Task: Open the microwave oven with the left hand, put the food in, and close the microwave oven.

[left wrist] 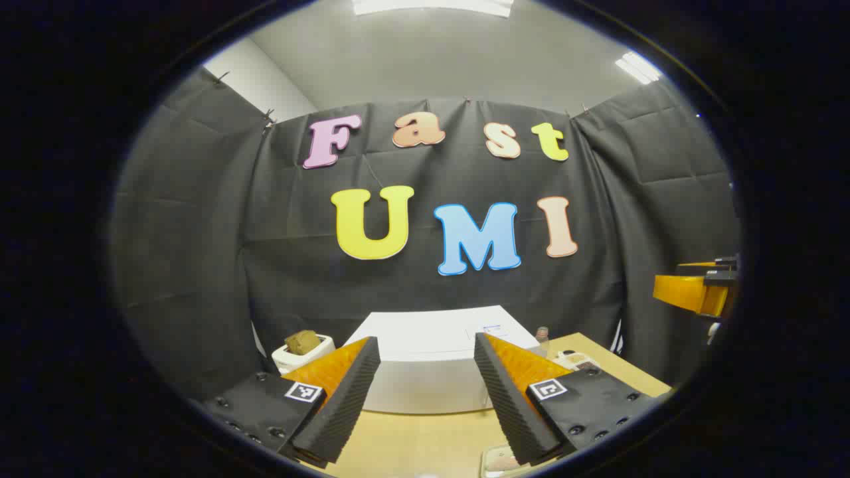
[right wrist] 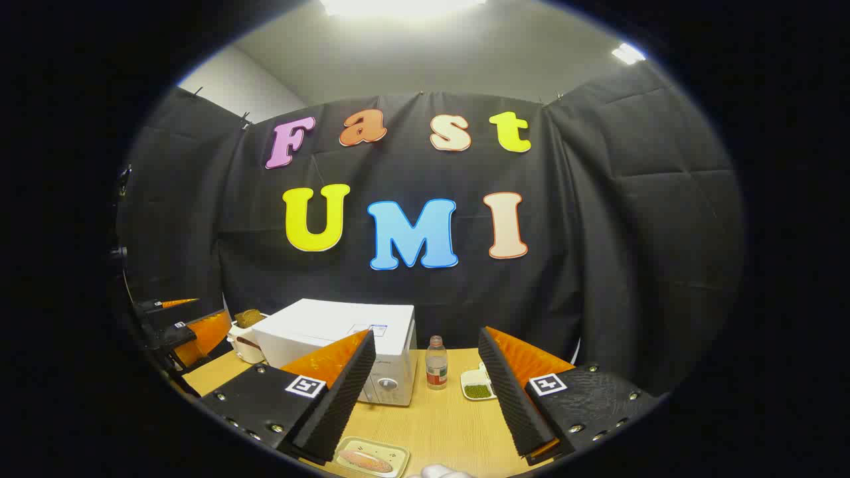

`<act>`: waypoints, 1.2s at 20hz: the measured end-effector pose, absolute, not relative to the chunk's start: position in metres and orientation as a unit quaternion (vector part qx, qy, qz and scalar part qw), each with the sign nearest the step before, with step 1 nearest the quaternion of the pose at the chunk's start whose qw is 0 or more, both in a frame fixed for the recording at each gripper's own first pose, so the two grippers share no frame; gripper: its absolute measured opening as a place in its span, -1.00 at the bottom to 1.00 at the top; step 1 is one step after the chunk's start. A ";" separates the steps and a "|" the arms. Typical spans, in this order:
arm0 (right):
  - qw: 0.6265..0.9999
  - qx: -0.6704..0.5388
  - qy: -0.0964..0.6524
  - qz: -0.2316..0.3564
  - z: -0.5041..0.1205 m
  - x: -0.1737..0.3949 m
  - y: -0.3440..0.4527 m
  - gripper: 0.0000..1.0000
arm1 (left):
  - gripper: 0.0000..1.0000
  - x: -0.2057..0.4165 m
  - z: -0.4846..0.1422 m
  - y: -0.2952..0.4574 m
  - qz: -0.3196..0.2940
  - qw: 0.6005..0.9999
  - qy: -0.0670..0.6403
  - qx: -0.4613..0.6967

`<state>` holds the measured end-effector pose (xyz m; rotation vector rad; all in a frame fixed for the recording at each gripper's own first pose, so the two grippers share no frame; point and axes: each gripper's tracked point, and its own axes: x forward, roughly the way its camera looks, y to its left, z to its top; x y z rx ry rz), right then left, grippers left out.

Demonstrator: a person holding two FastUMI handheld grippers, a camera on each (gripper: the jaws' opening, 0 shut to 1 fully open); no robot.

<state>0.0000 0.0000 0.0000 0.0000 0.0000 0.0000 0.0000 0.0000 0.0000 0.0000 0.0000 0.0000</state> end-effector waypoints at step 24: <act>0.999 -0.002 0.021 -0.030 0.007 -0.020 -0.031 0.92 | 0.94 0.054 -0.100 -0.066 -0.041 0.999 0.030 0.011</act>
